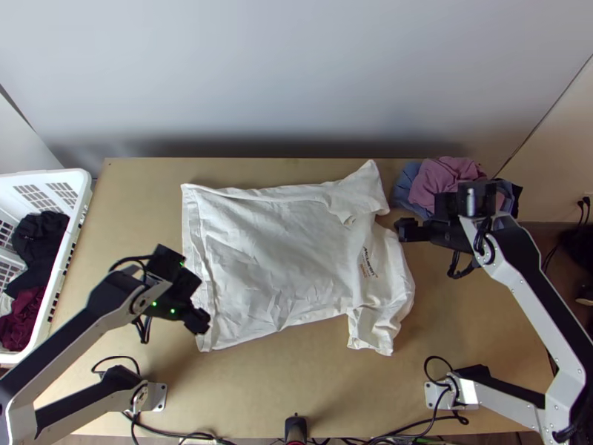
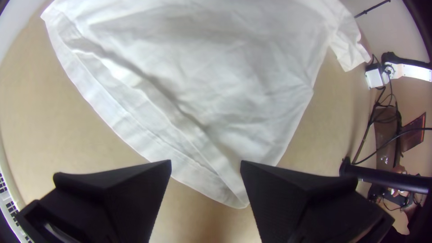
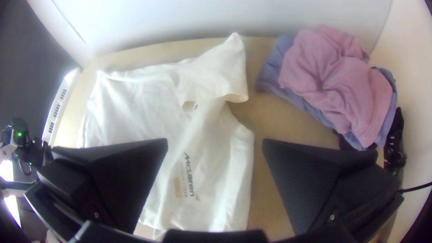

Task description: Fold the t-shirt

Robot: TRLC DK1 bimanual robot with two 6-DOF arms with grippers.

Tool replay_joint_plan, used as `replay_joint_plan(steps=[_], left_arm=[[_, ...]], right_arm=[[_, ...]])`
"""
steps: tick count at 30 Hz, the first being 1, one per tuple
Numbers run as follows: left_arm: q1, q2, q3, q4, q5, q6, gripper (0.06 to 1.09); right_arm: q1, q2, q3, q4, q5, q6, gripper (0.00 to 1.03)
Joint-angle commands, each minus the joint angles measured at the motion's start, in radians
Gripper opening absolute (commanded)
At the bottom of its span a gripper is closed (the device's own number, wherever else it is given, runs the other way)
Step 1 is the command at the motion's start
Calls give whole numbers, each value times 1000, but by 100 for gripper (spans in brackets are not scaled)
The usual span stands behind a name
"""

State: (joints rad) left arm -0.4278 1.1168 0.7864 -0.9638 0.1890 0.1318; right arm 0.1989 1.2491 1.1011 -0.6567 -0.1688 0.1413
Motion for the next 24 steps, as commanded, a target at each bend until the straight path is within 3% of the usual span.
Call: replay_joint_plan(steps=[1,11,14,20,24], left_arm=[[-100,44,-44,10,0,-70,82],[-166,113,-72,30,-13,-121,80],[-163,118,-93,37,-13,-124,65],[-127,103,-134,76,-10,-106,9],[-54,61,-138,63,-11,-67,9]], right_arm=[[36,-33,-46,-4,0,0,98],[27,-65,-50,-4,2,-14,98],[23,-68,-52,-4,2,-19,98],[23,-76,-50,-15,2,-26,98],[19,-79,-50,-27,2,-37,98]])
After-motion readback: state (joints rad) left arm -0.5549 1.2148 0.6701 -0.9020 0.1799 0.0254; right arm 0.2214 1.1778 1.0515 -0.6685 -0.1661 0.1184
